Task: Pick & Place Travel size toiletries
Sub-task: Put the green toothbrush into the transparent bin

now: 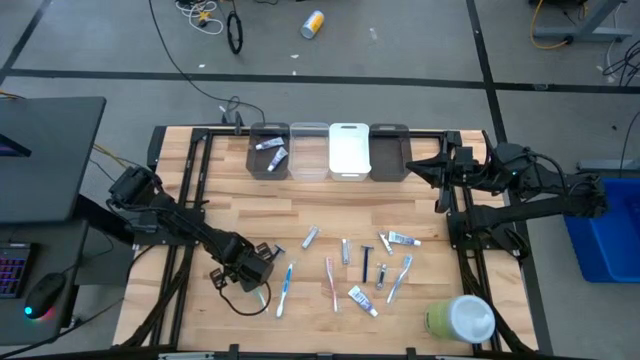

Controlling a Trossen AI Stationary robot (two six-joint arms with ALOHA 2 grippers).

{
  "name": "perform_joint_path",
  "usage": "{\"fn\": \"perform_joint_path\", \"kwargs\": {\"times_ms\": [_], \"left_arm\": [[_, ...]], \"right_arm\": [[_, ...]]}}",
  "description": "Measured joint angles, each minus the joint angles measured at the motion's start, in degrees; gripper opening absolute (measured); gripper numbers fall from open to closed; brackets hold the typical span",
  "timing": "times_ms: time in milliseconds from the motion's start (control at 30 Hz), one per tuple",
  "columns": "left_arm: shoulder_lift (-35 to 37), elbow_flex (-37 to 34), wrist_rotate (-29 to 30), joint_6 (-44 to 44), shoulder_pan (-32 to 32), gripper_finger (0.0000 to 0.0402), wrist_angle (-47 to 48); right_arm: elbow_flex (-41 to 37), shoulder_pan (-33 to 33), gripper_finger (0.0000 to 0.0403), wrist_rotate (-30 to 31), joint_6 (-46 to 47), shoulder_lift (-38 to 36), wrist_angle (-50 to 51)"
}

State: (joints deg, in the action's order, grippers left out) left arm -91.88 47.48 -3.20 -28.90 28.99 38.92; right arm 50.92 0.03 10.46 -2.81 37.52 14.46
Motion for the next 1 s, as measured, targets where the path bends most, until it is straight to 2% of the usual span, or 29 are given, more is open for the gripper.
{"fn": "perform_joint_path", "kwargs": {"times_ms": [533, 700, 833, 1000], "left_arm": [[0.0, 0.0, 0.3, 0.6, 0.0, 0.0096, 0.0], [0.0, 0.2, 0.5, 1.7, 0.0, 0.011, -0.2], [0.0, 2.7, 0.6, 1.7, 0.0, 0.0116, 2.1], [0.0, 6.8, 0.6, 1.3, 0.0, 0.0104, 4.6]], "right_arm": [[0.0, 0.0, 0.001, 0.0, 0.0, 0.0, 0.0], [0.0, 0.0, 0.001, 0.0, 0.0, 0.0, 0.0], [0.0, 0.0, 0.0009, 0.0, 0.0, 0.0, 0.0], [0.0, 0.0, 0.0009, 0.0, 0.0, 0.0, 0.0]]}}
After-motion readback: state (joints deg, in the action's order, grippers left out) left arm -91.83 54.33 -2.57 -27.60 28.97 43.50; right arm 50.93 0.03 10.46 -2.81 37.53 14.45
